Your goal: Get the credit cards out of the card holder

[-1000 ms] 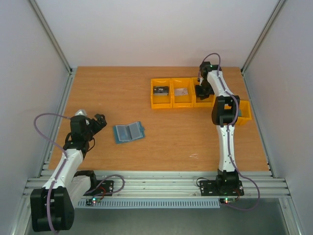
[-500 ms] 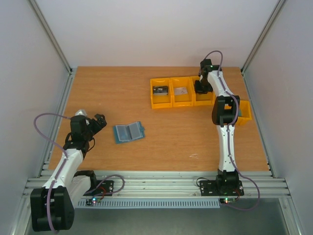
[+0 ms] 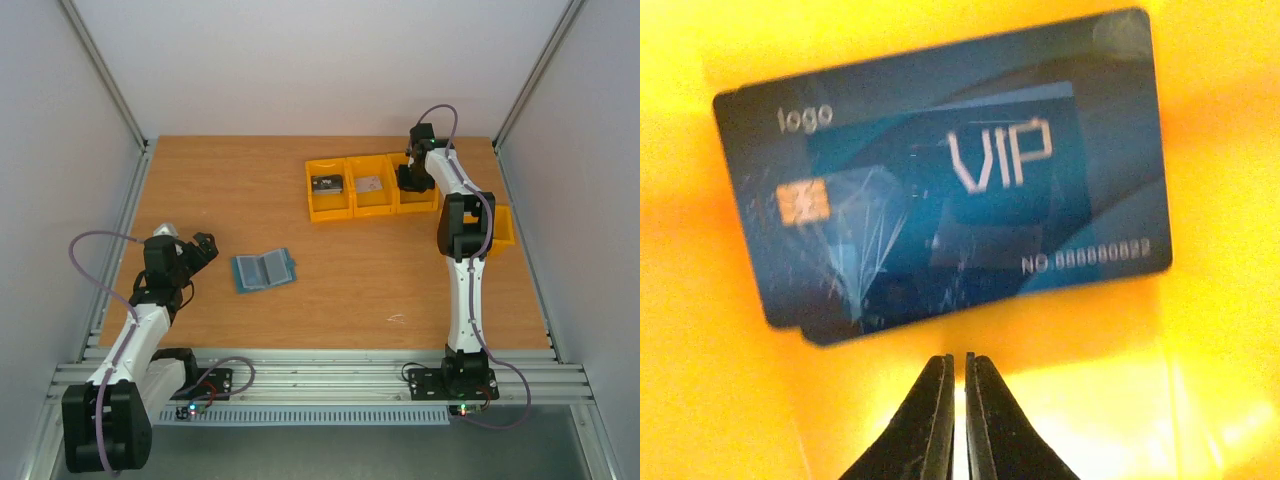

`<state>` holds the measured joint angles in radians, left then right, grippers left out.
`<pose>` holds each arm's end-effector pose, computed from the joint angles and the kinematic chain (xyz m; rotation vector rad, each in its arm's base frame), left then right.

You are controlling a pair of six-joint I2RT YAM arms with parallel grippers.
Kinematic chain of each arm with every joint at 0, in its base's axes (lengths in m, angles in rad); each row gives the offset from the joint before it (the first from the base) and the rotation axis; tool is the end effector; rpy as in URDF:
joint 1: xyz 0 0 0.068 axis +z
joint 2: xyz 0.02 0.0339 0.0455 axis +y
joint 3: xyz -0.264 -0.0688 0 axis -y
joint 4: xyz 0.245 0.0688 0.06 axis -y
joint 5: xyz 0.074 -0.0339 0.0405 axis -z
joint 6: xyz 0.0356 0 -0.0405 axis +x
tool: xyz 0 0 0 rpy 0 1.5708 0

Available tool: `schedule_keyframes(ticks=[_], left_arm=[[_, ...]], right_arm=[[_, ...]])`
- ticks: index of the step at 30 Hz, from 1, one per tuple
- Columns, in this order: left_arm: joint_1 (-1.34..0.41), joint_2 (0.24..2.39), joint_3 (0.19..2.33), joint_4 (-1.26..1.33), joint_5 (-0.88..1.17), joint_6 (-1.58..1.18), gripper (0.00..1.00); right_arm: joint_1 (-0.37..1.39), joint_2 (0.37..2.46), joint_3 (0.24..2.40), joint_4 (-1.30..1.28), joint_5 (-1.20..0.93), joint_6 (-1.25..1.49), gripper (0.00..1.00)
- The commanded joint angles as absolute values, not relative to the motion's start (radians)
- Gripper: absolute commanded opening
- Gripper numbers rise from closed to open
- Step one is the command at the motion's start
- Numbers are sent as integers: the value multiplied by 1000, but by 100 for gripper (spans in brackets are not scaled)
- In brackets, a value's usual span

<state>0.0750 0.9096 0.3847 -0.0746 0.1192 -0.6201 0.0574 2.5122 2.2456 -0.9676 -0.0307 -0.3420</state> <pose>0.1900 0.0100 0.1893 -0.6836 2.0902 -0.4386 0.5208 0.0310 0.1588 -0.5634 2.7468 -0.0250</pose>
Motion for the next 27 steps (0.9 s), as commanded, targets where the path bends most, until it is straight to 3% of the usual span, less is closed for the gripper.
schedule_keyframes(ticks=[1, 10, 15, 21, 27], left_arm=[[81, 903, 375, -11, 118, -602, 100], [81, 882, 357, 38, 155, -590, 99], [78, 905, 359, 61, 234, -581, 99], [72, 1021, 389, 77, 356, -578, 99], [70, 1164, 402, 71, 434, -599, 99]], right_arm=[[74, 2357, 2157, -886, -45, -357, 5], [119, 2120, 2025, -861, -14, -393, 13], [294, 1976, 1892, -845, -35, -458, 20], [502, 1915, 1767, -806, -294, -369, 32], [695, 1967, 1741, -761, -414, -278, 40]])
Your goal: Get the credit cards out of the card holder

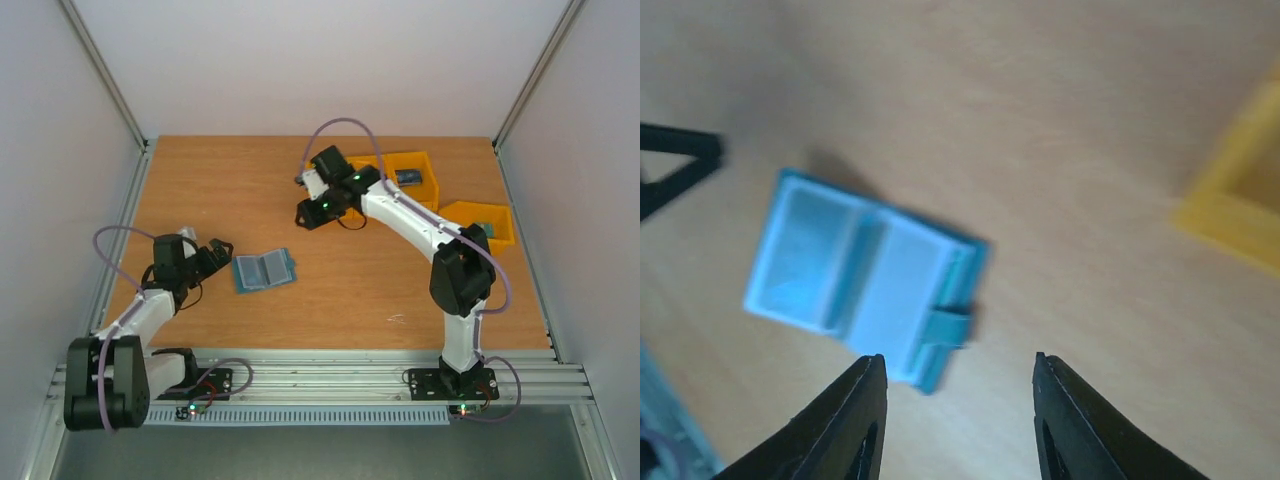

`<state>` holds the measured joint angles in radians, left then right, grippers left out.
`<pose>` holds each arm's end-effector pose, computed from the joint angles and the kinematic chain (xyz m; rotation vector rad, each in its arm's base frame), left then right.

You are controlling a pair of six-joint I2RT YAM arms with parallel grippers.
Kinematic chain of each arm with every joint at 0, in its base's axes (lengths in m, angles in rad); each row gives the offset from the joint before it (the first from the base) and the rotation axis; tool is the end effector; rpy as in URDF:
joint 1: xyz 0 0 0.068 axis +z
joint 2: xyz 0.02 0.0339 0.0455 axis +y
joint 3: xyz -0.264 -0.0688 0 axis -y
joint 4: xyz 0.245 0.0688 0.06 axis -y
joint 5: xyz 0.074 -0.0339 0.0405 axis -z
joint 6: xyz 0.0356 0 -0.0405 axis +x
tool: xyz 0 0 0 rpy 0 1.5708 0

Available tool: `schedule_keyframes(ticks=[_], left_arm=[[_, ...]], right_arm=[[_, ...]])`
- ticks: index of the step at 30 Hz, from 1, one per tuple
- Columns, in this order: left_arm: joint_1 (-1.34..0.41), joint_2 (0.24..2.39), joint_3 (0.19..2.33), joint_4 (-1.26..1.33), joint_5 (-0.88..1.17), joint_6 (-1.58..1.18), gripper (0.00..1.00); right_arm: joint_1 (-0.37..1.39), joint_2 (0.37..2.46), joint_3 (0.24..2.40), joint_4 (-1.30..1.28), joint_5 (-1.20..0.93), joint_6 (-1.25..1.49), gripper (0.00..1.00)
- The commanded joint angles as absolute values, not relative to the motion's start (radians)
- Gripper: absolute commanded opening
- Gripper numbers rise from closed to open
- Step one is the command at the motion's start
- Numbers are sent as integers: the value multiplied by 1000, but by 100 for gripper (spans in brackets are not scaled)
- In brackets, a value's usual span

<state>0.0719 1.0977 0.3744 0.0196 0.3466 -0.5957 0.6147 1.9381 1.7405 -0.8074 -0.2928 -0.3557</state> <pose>0.2054 0.0027 0.1618 -0.5788 2.2392 -0.6661 0.3411 0.2534 0.2794 -1.3005 2.2296 0.4739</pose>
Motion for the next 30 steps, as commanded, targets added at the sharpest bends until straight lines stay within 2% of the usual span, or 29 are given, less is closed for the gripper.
schedule_keyframes(ticks=[1, 7, 12, 18, 20, 27, 30], left_arm=[[67, 1182, 402, 82, 466, -600, 99], [18, 1297, 427, 148, 542, -582, 94], [12, 1344, 425, 169, 525, -586, 74], [-35, 1330, 421, 227, 583, -562, 62], [-43, 1328, 419, 244, 601, -551, 53], [-79, 1366, 429, 220, 541, -501, 51], [-102, 1379, 437, 232, 551, -487, 40]], right_arm=[[717, 1983, 1746, -760, -425, -265, 42], [764, 2040, 1718, -716, -451, -174, 42], [764, 2024, 1675, -716, -435, -170, 42], [762, 2038, 1681, -731, -432, -194, 43], [762, 2046, 1695, -734, -436, -199, 43], [760, 2049, 1705, -736, -446, -193, 43], [761, 2033, 1676, -727, -432, -192, 43]])
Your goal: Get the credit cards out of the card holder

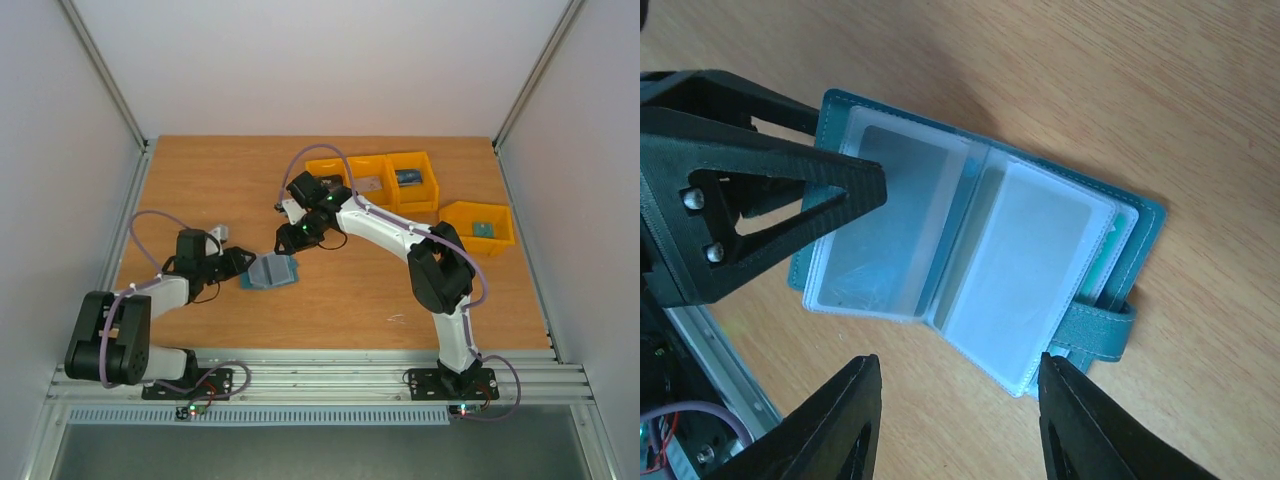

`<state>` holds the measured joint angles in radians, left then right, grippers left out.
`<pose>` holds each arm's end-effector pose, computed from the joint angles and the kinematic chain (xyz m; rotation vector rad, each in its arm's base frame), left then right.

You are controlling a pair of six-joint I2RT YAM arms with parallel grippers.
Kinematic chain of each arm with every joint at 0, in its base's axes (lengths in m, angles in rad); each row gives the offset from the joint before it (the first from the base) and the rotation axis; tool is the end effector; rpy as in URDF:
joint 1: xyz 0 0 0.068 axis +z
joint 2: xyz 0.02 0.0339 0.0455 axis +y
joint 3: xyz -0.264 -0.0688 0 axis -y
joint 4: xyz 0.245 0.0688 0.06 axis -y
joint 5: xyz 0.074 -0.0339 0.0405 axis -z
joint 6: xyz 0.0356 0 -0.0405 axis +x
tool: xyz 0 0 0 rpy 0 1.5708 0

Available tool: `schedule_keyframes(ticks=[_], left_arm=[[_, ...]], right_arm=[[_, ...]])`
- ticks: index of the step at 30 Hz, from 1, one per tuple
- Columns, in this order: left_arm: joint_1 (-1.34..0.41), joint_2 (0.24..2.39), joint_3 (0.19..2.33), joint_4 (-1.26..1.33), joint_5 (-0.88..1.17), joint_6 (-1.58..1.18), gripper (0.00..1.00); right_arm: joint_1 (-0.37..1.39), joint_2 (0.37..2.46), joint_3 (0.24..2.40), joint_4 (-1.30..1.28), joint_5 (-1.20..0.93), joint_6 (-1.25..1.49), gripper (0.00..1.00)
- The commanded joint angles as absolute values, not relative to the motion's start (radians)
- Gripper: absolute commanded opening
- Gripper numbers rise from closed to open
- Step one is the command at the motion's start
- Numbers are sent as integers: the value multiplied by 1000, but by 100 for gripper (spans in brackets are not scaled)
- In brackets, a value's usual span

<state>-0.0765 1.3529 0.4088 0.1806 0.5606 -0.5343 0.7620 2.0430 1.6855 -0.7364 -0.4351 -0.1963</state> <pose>0.2283 -0.0365 0.1360 -0.2535 2.3697 -0.9532 0.3075 0.3142 0.2247 -1.3767 2.3345 0.7581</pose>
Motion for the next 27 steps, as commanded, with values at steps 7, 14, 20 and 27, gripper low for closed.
schedule_keyframes(ticks=[7, 14, 20, 27], left_arm=[[-158, 1309, 440, 288, 657, -418, 0], [-157, 1064, 456, 305, 754, -441, 0], [-157, 858, 579, 281, 833, -402, 0], [-158, 760, 710, 270, 961, -351, 0]], right_arm=[[760, 1971, 1643, -710, -455, -236, 44], [757, 1841, 1636, -669, -557, -275, 45], [639, 1596, 1593, -619, -718, -328, 55], [583, 1506, 1750, -885, -828, -589, 82]])
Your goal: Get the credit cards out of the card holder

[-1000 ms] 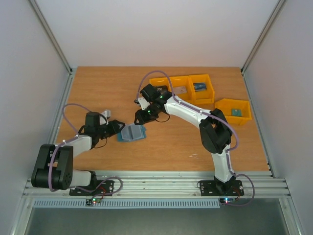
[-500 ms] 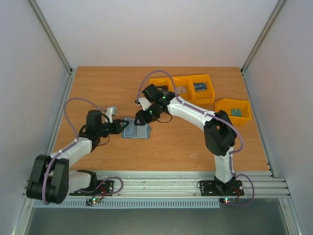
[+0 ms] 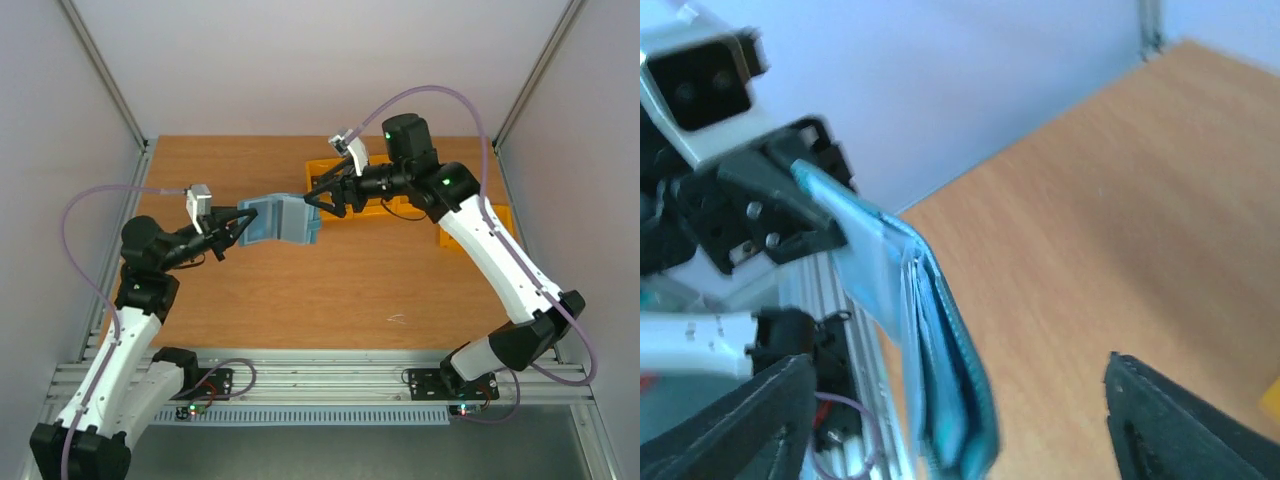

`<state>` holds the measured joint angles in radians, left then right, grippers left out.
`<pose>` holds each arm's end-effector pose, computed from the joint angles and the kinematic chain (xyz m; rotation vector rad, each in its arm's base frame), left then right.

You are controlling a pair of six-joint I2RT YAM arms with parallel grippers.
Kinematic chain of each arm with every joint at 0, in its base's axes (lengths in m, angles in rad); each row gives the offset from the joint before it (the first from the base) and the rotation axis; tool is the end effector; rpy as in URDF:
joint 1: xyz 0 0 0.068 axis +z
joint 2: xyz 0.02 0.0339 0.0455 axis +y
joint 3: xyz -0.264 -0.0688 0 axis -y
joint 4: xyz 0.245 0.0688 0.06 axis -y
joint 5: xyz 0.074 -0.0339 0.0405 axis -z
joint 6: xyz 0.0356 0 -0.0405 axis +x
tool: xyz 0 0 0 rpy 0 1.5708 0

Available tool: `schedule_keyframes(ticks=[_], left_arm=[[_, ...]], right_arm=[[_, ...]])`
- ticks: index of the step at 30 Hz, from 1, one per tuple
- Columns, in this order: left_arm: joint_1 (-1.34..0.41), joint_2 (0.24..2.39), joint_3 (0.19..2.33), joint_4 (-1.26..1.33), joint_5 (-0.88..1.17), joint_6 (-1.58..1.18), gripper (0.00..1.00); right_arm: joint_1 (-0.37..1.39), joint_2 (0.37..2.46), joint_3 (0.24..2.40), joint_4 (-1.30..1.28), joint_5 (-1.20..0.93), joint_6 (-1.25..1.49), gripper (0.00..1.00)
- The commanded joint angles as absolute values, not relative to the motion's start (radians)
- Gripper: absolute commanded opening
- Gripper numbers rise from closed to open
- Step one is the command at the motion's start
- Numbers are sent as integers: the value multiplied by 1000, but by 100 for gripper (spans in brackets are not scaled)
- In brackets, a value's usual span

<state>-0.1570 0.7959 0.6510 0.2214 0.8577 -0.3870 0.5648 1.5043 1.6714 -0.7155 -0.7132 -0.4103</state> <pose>0.1769 -0.0553 0.3336 0.5456 1.5253 -1.0611 0.2580 0.1911 0.4242 -1.3296 1.5994 0.8443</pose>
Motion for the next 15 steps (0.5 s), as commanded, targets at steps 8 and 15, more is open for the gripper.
schedule_keyframes(ticks=[8, 15], left_arm=[[-157, 727, 793, 289, 987, -361, 0], [-158, 720, 799, 316, 991, -407, 0]], right_arm=[[585, 1493, 1787, -891, -858, -593, 94], [607, 1487, 1728, -794, -873, -552, 95]])
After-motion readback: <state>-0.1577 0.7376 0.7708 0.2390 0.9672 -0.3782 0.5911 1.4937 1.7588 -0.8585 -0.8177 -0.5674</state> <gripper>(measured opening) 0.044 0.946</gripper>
